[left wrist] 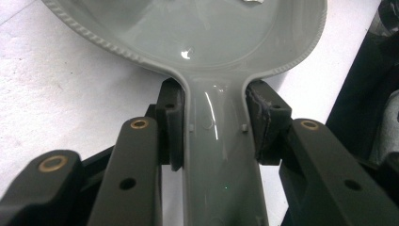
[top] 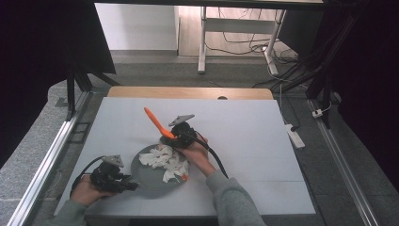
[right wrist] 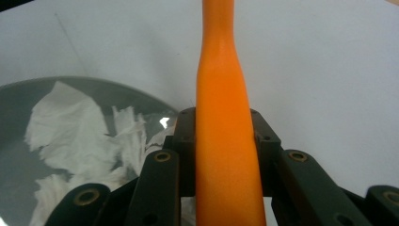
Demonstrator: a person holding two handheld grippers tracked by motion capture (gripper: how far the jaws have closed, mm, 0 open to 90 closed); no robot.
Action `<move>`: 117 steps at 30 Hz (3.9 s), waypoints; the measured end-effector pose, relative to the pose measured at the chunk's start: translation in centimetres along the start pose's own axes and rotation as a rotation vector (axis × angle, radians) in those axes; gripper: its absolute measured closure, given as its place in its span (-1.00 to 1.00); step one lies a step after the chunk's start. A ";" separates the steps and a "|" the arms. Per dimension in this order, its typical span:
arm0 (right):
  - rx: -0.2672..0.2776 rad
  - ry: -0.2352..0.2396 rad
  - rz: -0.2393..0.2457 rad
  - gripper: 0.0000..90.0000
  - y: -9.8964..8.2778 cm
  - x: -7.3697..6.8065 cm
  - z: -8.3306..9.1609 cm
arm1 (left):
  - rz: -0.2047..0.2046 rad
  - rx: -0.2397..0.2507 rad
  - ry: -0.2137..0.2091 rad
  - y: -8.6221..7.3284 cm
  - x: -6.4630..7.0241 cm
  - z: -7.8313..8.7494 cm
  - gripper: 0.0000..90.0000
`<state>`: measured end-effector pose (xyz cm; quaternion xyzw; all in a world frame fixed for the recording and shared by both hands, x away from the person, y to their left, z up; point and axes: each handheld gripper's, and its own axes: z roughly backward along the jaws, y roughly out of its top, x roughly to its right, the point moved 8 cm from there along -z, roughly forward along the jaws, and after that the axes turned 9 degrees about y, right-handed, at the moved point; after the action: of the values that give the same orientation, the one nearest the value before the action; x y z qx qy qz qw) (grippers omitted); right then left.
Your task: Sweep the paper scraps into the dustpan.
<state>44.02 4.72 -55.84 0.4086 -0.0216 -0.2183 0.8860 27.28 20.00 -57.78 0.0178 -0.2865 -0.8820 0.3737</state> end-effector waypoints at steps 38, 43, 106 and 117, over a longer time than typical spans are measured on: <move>0.167 -0.122 -0.141 0.56 -4.6 -0.2 12.0 | 0.001 -0.006 -0.010 -0.1 0.3 -0.1 0.36; 0.147 -0.150 -0.197 0.56 -6.1 0.5 12.0 | -0.003 -0.008 -0.009 -0.1 0.6 -0.1 0.36; 0.214 -0.048 -0.145 0.56 -2.4 -3.5 9.8 | 0.022 0.043 -0.027 0.5 1.8 -1.0 0.36; 0.128 -0.114 -0.127 0.56 -4.2 -1.7 8.4 | 0.017 0.032 -0.022 0.4 1.8 -1.1 0.36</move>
<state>39.15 -3.01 -53.13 0.4517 -0.0600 -0.2950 0.8398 26.50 18.01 -58.18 0.0118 -0.3049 -0.8741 0.3779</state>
